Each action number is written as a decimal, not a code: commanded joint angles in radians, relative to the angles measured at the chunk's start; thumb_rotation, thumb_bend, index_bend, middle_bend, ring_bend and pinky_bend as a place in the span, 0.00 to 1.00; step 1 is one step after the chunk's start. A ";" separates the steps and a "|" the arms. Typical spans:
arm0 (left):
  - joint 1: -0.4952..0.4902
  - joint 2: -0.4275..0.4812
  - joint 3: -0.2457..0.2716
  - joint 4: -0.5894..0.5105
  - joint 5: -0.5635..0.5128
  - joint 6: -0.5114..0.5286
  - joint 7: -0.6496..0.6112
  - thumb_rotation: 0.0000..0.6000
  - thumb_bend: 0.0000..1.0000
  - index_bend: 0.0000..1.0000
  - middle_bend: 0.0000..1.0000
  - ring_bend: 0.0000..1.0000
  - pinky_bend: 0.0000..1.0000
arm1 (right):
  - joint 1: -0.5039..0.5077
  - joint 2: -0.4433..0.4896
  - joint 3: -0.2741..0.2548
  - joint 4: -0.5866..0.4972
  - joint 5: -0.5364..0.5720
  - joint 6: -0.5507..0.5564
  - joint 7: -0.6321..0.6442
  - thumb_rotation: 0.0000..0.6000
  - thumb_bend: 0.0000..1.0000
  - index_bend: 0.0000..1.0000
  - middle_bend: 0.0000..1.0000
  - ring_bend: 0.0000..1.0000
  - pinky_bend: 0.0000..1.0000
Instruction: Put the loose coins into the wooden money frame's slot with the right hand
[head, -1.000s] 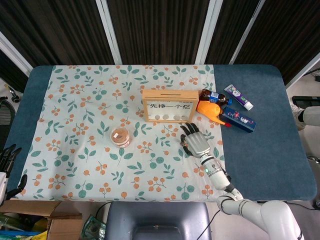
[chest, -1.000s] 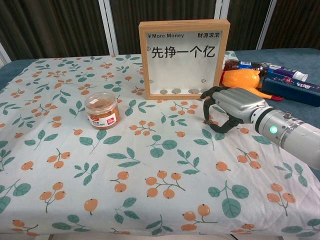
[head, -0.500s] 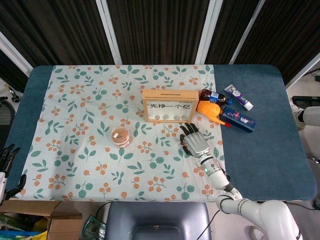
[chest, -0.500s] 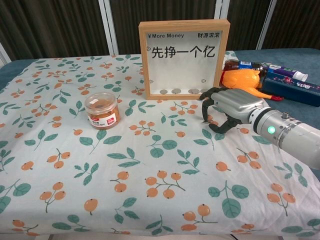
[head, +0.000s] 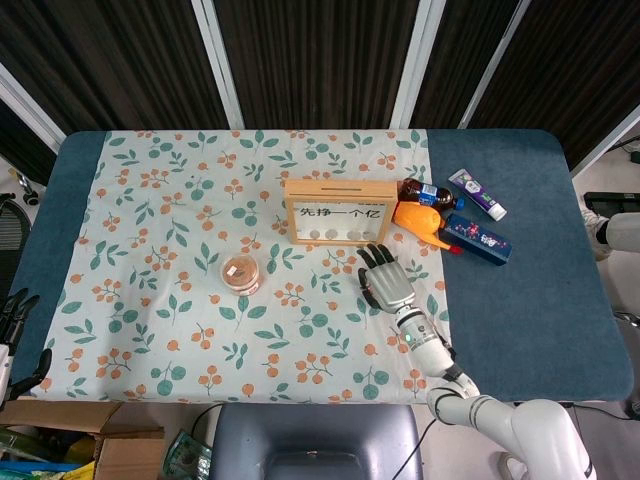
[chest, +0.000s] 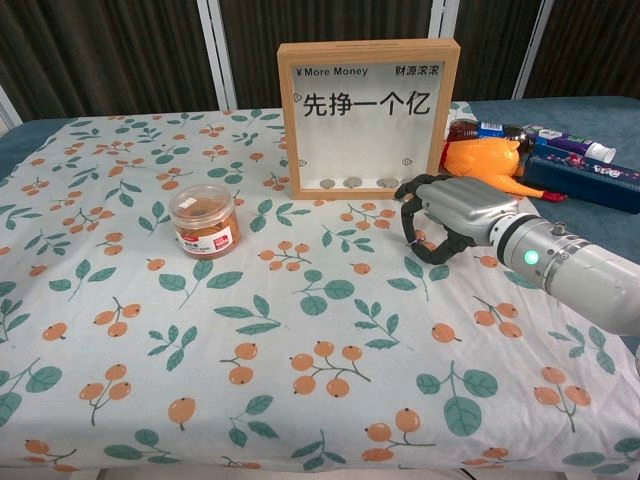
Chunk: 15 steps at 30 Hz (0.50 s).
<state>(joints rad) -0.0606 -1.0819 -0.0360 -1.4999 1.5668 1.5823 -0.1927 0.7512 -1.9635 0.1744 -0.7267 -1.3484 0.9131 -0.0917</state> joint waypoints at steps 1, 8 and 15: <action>0.002 0.000 0.000 0.001 0.002 0.004 -0.001 1.00 0.45 0.00 0.00 0.00 0.00 | 0.001 -0.002 0.002 0.001 -0.001 0.002 0.006 1.00 0.58 0.67 0.23 0.05 0.19; 0.004 0.001 0.001 0.002 0.005 0.007 -0.005 1.00 0.45 0.00 0.00 0.00 0.00 | 0.002 0.003 0.006 -0.007 -0.005 0.016 0.019 1.00 0.58 0.67 0.23 0.06 0.19; 0.003 0.001 0.003 0.003 0.010 0.008 -0.008 1.00 0.45 0.00 0.00 0.00 0.00 | 0.002 0.008 0.009 -0.018 -0.006 0.022 0.025 1.00 0.58 0.72 0.27 0.09 0.21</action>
<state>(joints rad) -0.0572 -1.0811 -0.0334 -1.4965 1.5766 1.5898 -0.2005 0.7532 -1.9561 0.1834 -0.7449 -1.3545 0.9353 -0.0671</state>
